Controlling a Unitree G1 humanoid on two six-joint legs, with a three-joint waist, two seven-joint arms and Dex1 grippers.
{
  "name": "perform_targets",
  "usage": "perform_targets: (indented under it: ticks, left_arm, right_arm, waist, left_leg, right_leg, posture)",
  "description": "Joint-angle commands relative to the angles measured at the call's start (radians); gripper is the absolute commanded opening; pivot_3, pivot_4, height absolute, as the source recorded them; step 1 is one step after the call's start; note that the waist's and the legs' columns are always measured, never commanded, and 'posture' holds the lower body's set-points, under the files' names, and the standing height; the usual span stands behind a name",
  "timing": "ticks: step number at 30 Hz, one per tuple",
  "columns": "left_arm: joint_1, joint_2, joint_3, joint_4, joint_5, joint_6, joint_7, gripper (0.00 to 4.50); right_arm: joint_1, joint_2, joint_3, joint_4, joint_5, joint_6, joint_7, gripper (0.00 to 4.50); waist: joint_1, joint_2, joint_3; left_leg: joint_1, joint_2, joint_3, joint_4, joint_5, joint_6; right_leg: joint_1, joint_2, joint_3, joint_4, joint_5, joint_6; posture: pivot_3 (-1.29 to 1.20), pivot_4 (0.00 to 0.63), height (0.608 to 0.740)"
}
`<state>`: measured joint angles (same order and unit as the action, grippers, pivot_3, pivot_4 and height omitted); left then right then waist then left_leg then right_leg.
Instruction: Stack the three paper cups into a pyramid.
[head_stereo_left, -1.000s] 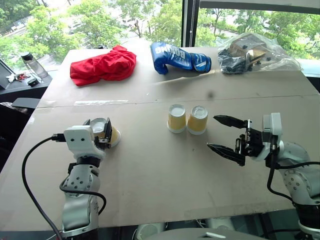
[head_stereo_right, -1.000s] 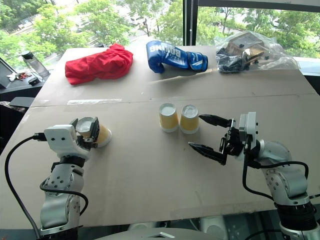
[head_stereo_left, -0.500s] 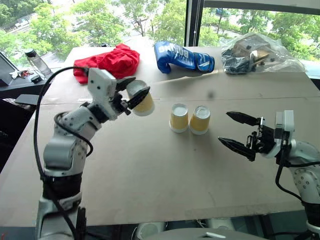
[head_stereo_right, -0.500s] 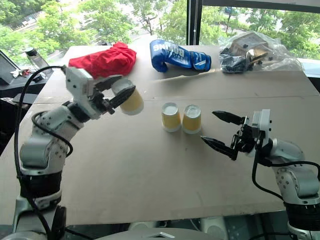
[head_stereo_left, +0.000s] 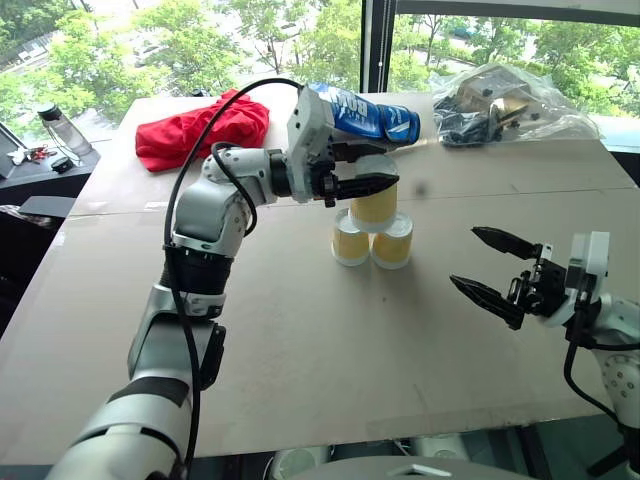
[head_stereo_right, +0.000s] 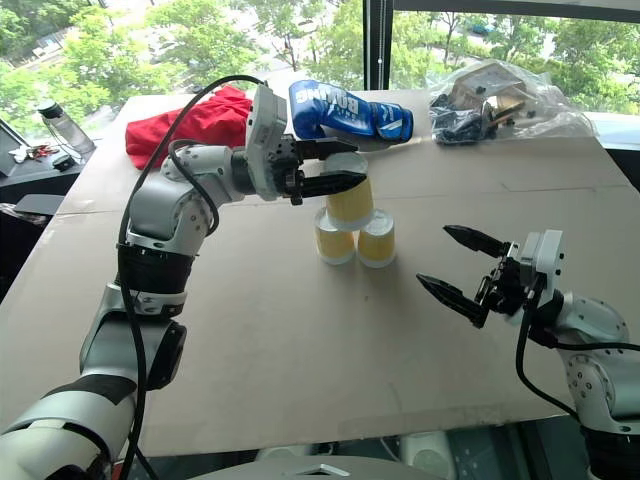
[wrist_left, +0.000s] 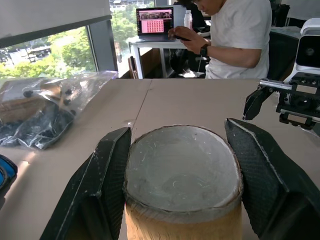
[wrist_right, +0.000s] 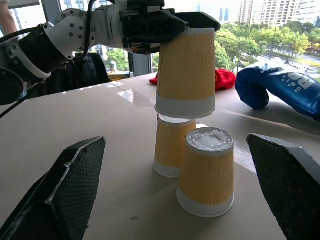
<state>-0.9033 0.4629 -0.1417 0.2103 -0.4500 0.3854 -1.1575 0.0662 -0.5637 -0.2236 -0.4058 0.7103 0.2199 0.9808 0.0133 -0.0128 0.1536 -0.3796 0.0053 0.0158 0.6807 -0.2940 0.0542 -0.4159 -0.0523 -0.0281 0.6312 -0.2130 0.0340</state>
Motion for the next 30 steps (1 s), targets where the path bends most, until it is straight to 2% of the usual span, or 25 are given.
perform_targets:
  ticks: [1,11,20,21,22,23,24,30]
  left_arm:
    - [-0.031,-0.025,0.004,0.031,0.032,-0.06,-0.011,2.41]
    - [-0.034,-0.085,-0.001,0.124,0.111,-0.165,0.0,2.41]
    - [-0.011,-0.089,0.018,0.092,0.096,-0.143,0.016,2.41]
    - [-0.008,-0.088,0.021,0.084,0.094,-0.14,0.02,3.43]
    - [-0.005,-0.087,0.024,0.078,0.093,-0.137,0.023,3.73]
    - [-0.004,-0.086,0.029,0.07,0.089,-0.132,0.026,4.28]
    - [-0.004,-0.084,0.038,0.061,0.085,-0.129,0.033,4.46]
    - [0.0,-0.079,0.1,-0.049,0.012,-0.067,0.055,4.46]
  right_arm:
    - [0.014,0.006,-0.032,-0.048,0.012,-0.027,-0.013,4.5]
    - [0.015,0.002,-0.033,-0.023,0.007,-0.055,-0.004,4.5]
    - [0.013,0.008,-0.014,-0.014,-0.005,-0.069,-0.002,4.5]
    - [0.013,0.007,-0.014,-0.014,-0.004,-0.07,-0.002,4.5]
    - [0.013,0.006,-0.013,-0.014,-0.004,-0.07,-0.001,4.5]
    - [0.013,0.005,-0.013,-0.012,-0.004,-0.071,0.0,4.5]
    - [0.012,0.005,-0.013,-0.01,-0.005,-0.072,0.002,4.5]
    - [0.009,0.004,-0.012,-0.001,-0.006,-0.073,0.008,4.5]
  waist:
    - [0.0,0.0,0.0]
    - [0.001,0.0,0.0]
    - [0.001,0.0,0.0]
    - [0.001,0.0,0.0]
    - [0.001,0.0,0.0]
    - [0.001,0.0,0.0]
    - [0.001,0.0,0.0]
    - [0.001,0.0,0.0]
  left_leg:
    - [0.0,0.0,0.0,0.002,0.0,0.0]
    - [0.0,0.0,0.002,0.004,0.0,0.0]
    - [0.0,0.0,0.002,0.004,0.0,0.0]
    - [0.0,0.0,0.002,0.004,0.0,0.0]
    - [0.0,0.0,0.002,0.004,0.0,0.0]
    - [0.0,0.0,0.002,0.004,0.0,0.0]
    - [0.0,0.0,0.001,0.004,0.0,0.0]
    - [-0.001,0.0,0.001,0.004,0.0,0.0]
  right_leg:
    - [0.0,0.0,0.0,0.0,0.0,0.0]
    - [0.0,0.0,0.002,0.0,0.0,0.0]
    - [0.0,-0.001,0.002,0.0,0.0,0.001]
    - [0.0,0.0,0.002,0.0,0.0,0.001]
    - [0.0,-0.001,0.002,0.0,0.0,0.001]
    - [0.0,-0.001,0.002,0.0,0.0,0.001]
    - [0.0,-0.001,0.002,0.001,0.0,0.001]
    - [0.0,-0.001,0.002,0.001,0.0,0.001]
  posture:
    - [0.0,0.15,0.737]
    - [0.0,0.15,0.737]
    - [0.0,0.15,0.737]
    - [0.0,0.15,0.737]
    - [0.0,0.15,0.737]
    - [0.0,0.15,0.737]
    - [0.0,0.15,0.737]
    - [0.0,0.15,0.737]
